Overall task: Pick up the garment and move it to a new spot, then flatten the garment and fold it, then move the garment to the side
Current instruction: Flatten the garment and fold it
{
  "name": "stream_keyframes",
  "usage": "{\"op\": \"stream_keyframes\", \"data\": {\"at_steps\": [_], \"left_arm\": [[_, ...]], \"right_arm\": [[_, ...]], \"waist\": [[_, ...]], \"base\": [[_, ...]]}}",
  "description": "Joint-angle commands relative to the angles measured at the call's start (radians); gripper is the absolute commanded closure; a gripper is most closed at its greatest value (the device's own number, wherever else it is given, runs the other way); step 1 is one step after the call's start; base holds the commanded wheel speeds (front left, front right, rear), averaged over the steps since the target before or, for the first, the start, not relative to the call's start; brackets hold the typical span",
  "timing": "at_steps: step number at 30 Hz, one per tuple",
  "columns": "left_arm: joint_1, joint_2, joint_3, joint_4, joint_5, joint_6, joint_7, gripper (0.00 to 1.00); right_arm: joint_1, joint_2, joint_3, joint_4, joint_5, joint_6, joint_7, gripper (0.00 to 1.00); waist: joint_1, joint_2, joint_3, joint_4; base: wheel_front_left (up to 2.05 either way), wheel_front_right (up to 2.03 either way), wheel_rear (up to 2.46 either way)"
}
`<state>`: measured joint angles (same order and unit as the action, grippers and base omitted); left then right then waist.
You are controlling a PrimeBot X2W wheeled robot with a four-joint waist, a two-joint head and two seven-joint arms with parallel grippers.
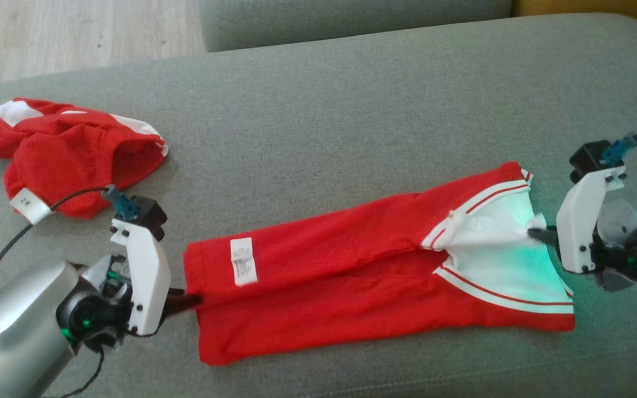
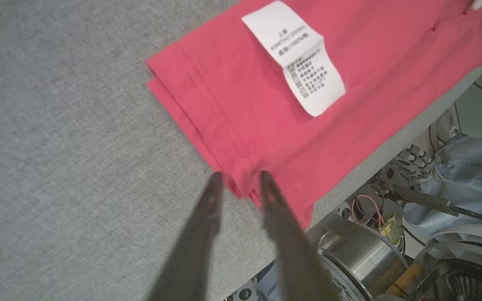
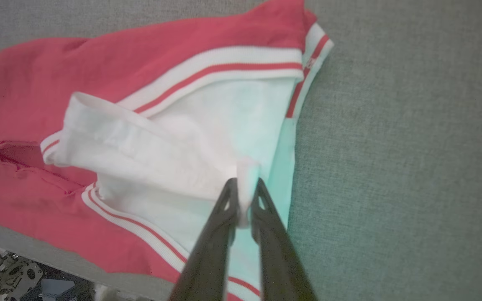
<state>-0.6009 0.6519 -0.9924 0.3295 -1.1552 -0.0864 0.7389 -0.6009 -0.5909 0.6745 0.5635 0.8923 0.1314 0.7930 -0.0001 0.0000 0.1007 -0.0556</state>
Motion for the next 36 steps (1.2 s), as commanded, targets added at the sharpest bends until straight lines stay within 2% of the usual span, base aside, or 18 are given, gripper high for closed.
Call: {"op": "stream_keyframes", "data": {"at_steps": [1,5,7,9,11,14,17,18,23,27,31,34,36], "left_arm": [[-0.039,0.041,0.052,-0.014,-0.005,0.008,-0.003,0.0],[-0.032,0.053,0.071,-0.023,-0.023,0.013,-0.018,0.0],[-0.032,0.068,0.085,-0.033,-0.01,0.026,-0.051,0.0],[-0.026,0.08,0.11,-0.055,0.0,0.037,-0.108,0.0],[-0.013,0.088,0.145,-0.085,0.002,0.052,-0.183,0.0],[0.007,0.103,0.201,-0.132,0.036,0.099,-0.321,0.0],[0.036,0.109,0.261,-0.179,0.076,0.167,-0.477,0.0],[0.036,0.109,0.261,-0.179,0.076,0.167,-0.477,0.0],[0.112,0.106,0.351,-0.259,0.134,0.289,-0.717,0.0],[0.199,0.088,0.401,-0.312,0.163,0.372,-0.877,0.0],[0.294,0.061,0.437,-0.358,0.204,0.44,-0.976,0.0],[0.37,0.008,0.491,-0.383,0.236,0.461,-0.998,0.0],[0.416,-0.038,0.547,-0.4,0.299,0.468,-1.0,0.0]], "right_arm": [[0.012,-0.018,-0.015,-0.024,0.014,-0.001,0.013,0.0],[0.034,-0.029,-0.028,-0.029,0.013,-0.001,0.033,0.0],[0.045,-0.036,-0.046,-0.036,0.014,-0.001,0.033,0.0],[0.053,-0.038,-0.079,-0.066,0.021,-0.001,-0.012,0.0],[0.068,-0.033,-0.118,-0.101,0.031,-0.001,-0.075,0.0],[0.094,-0.023,-0.189,-0.165,0.035,-0.001,-0.203,0.0],[0.116,0.017,-0.294,-0.229,0.022,-0.001,-0.399,0.0],[0.116,0.017,-0.294,-0.229,0.022,-0.001,-0.399,0.0],[0.165,0.116,-0.413,-0.298,-0.086,-0.001,-0.672,0.0],[0.222,0.191,-0.476,-0.33,-0.213,-0.001,-0.798,0.0],[0.295,0.259,-0.521,-0.362,-0.317,-0.001,-0.848,0.0],[0.354,0.298,-0.54,-0.374,-0.352,-0.001,-0.847,0.0],[0.389,0.306,-0.552,-0.374,-0.381,-0.001,-0.855,0.0]], "waist": [[0.0001,0.0,-0.005,-0.001],[0.0001,0.0,-0.017,-0.004],[0.0001,0.0,-0.027,-0.005],[0.0001,0.0,-0.037,-0.006],[0.0001,0.0,-0.045,-0.004],[0.0001,0.0,-0.053,0.002],[0.0001,0.0,-0.058,0.009],[0.0001,0.0,-0.058,0.009],[0.0001,0.0,-0.07,0.025],[0.0001,0.0,-0.085,0.039],[0.0001,0.0,-0.1,0.052],[0.0001,0.0,-0.109,0.058],[0.0001,0.0,-0.113,0.063]], "base": [[0.0,0.0,0.0],[0.0,0.0,0.0],[0.0,0.0,0.0],[0.0,0.0,0.0],[0.0,0.0,0.0],[0.0,0.0,0.0],[0.0,0.0,0.0],[0.0,0.0,0.0],[0.0,0.0,0.0],[0.0,0.0,0.0],[0.0,0.0,0.0],[0.0,0.0,0.0],[0.0,0.0,0.0]]}}
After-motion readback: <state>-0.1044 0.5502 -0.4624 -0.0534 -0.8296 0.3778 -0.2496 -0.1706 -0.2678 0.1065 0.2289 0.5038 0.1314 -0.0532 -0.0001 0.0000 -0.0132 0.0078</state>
